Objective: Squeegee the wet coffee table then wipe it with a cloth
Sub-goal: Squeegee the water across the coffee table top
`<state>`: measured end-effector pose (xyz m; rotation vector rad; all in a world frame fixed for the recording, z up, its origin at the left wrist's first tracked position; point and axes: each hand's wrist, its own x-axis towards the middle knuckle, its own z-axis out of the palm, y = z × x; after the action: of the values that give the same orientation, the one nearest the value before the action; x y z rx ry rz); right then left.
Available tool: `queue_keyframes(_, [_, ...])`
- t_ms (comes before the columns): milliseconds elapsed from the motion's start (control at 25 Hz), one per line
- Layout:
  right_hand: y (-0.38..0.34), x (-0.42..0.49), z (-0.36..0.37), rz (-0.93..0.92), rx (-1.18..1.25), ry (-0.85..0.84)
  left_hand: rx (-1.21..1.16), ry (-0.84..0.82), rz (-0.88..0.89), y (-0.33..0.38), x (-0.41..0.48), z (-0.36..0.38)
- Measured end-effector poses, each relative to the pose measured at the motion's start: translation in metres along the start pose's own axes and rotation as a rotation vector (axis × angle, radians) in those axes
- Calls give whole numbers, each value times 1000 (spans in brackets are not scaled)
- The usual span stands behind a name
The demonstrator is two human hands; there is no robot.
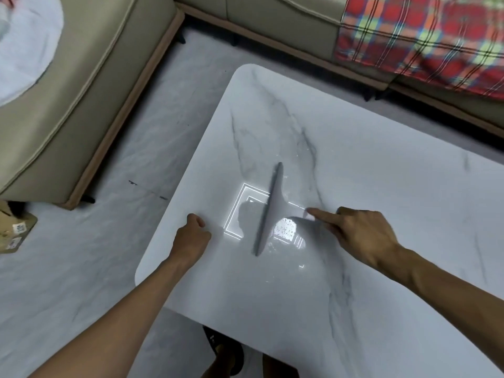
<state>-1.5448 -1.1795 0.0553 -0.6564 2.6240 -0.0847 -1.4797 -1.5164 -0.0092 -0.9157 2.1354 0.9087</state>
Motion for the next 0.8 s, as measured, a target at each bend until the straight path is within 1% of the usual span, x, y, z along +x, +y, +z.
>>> queue_keyframes(80, [-22,33,-2,-95,63,36,-13,51,3,16,6,-2])
queue_keyframes(200, [-65,85,12,-191,42,7,-9,138,35,30,16,-10])
queue_keyframes(280, [-74,103,19,-196,26,-8,40,147,59,37,24,-13])
queue_keyframes(360, [-58,104,22,-180,31,-7,85,122,67,45,36,-12])
queue_keyframes(440, [-26,88,23,-110,56,35,96,76,87,57,50,-7])
queue_keyframes(520, [13,64,21,36,88,41,108,27,133,71,59,0])
queue_keyframes(640, [51,22,12,239,-3,19,153,-6,209,92,64,9])
queue_keyframes(720, [57,14,-3,296,25,24,144,13,244,108,66,10])
queue_keyframes(800, [57,36,-23,315,86,56,129,12,298,130,72,12])
